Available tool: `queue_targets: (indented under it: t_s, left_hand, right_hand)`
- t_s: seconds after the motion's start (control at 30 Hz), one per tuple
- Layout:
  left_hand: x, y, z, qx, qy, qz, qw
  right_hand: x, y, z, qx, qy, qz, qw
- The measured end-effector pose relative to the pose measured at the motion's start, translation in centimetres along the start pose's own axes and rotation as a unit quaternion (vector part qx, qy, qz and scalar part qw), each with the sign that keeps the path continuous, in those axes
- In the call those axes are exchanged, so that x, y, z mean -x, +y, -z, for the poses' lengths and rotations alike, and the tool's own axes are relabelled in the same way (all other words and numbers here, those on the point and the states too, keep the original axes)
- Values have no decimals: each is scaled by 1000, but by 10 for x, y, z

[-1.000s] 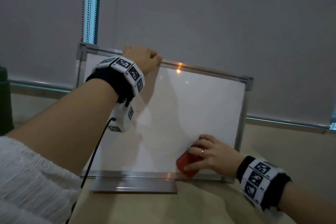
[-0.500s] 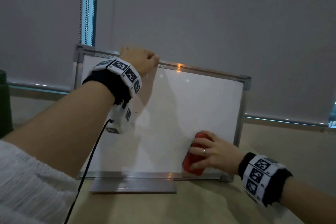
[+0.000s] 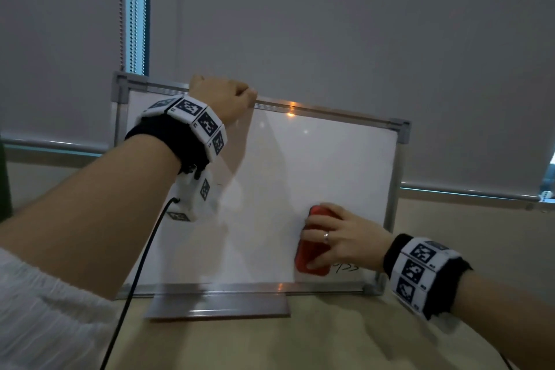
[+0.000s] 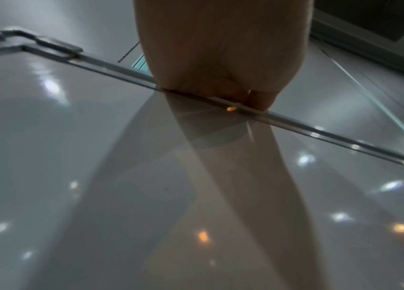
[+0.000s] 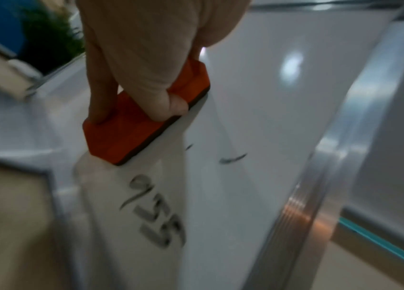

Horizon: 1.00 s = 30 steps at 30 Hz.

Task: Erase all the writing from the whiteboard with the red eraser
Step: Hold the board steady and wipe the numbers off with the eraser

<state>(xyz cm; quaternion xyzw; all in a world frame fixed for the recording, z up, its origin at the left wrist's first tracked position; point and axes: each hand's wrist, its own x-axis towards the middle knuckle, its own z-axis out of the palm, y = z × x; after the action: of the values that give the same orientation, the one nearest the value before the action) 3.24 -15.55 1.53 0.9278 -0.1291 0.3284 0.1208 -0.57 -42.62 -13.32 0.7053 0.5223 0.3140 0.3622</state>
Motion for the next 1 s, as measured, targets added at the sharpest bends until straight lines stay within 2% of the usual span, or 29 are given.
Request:
queue_targets:
  t_s: [0.13,0.27,0.33,0.4,0.47,0.53,0.63,0.73,0.8,0.9,1.0]
  left_hand:
    - [-1,-1,-1,8,5,0,1000]
    - [-3,-2,-2,14,7,-5,1000]
    - [-4,-3,-1,10,6,-4,1000]
    - [-4,-3,0,5,1,-2,1000]
    - [-3,-3,1,0,6,1,1000]
    - [-2,-3,1,-2,10,0,1000]
    - [-1,-2,-1,-1,20,-5,1000]
    - [0,-3,-2,-3,33,-6,999]
    - [0,-3,-1,-4,35,-7,999]
    - [2,-2,1,-7,32,-6,999]
    - [3,0,3,-10,26,-4,1000]
  right_hand:
    - [17,38,15,-28,32,-103,994]
    - [28,26,1,-69,81,-171,980]
    - [31,5,-8,-79,71,-121,987]
    - [36,-13,-14,-68,16,-43,997]
    - [41,-11,-10,-47,-21,-9,999]
    - [46,10,-3,-34,0,-17,999]
    - [59,43,13,-9,18,-69,997]
    - [65,39,12,-24,44,-122,991]
    - [63,17,0,-39,64,-103,992]
    - [59,-16,-16,-32,-6,-33,999]
    - [62,0,-9,-11,-45,-23,999]
